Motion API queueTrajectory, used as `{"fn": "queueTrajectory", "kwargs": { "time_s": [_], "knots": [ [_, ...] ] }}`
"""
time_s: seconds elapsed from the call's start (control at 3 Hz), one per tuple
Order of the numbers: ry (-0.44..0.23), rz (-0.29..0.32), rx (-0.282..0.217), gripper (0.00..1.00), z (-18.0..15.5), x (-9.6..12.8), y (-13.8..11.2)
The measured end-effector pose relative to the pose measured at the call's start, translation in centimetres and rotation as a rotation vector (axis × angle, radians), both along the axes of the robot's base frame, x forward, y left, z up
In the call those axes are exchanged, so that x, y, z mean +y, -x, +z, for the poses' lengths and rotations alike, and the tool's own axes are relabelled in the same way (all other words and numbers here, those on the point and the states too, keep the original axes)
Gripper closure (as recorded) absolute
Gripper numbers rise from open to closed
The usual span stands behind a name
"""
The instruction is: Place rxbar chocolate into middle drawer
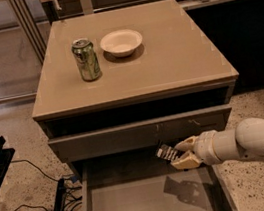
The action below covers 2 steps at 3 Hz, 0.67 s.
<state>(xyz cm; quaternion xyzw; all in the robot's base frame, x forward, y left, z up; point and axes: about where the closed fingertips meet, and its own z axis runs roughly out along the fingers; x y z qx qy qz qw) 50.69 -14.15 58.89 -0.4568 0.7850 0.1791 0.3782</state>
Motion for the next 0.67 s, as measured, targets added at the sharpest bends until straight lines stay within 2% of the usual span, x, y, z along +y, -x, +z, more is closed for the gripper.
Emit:
{"fn": "queueTrajectory", "kwargs": {
  "time_s": [0.67],
  "knots": [
    [0.018, 0.006, 0.064, 1.00, -10.0, 3.2, 1.0]
  ]
}}
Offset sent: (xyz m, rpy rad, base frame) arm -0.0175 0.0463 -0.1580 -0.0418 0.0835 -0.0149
